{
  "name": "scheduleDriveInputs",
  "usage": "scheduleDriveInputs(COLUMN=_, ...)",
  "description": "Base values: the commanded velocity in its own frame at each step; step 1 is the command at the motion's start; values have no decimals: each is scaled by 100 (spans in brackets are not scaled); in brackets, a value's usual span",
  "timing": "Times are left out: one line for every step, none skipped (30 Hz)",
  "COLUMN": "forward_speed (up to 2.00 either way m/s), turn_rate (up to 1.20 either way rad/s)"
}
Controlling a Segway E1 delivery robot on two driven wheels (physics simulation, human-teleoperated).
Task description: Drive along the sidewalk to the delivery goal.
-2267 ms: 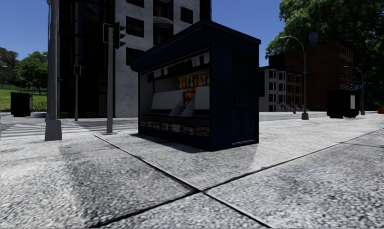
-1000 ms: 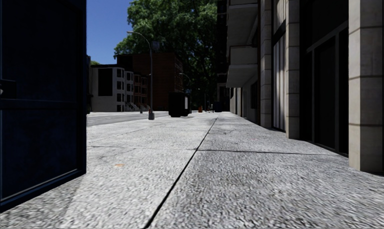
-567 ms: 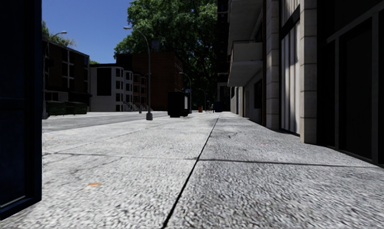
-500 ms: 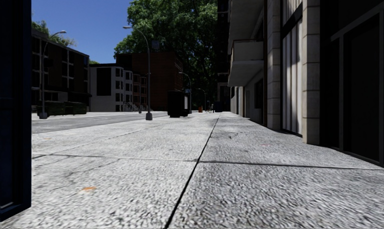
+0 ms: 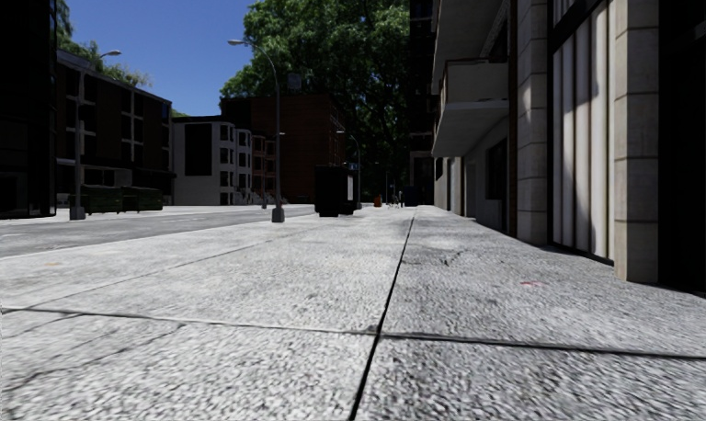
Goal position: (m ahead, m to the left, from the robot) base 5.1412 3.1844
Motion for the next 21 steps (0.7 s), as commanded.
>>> scheduleDriveInputs(forward_speed=162, turn_rate=47)
scheduleDriveInputs(forward_speed=162, turn_rate=48)
scheduleDriveInputs(forward_speed=162, turn_rate=48)
scheduleDriveInputs(forward_speed=162, turn_rate=48)
scheduleDriveInputs(forward_speed=162, turn_rate=48)
scheduleDriveInputs(forward_speed=162, turn_rate=48)
scheduleDriveInputs(forward_speed=162, turn_rate=48)
scheduleDriveInputs(forward_speed=162, turn_rate=48)
scheduleDriveInputs(forward_speed=162, turn_rate=48)
scheduleDriveInputs(forward_speed=162, turn_rate=48)
scheduleDriveInputs(forward_speed=162, turn_rate=48)
scheduleDriveInputs(forward_speed=162, turn_rate=48)
scheduleDriveInputs(forward_speed=162, turn_rate=48)
scheduleDriveInputs(forward_speed=162, turn_rate=48)
scheduleDriveInputs(forward_speed=162, turn_rate=48)
scheduleDriveInputs(forward_speed=162, turn_rate=48)
scheduleDriveInputs(forward_speed=162, turn_rate=48)
scheduleDriveInputs(forward_speed=162, turn_rate=48)
scheduleDriveInputs(forward_speed=162, turn_rate=48)
scheduleDriveInputs(forward_speed=162, turn_rate=48)
scheduleDriveInputs(forward_speed=162, turn_rate=48)
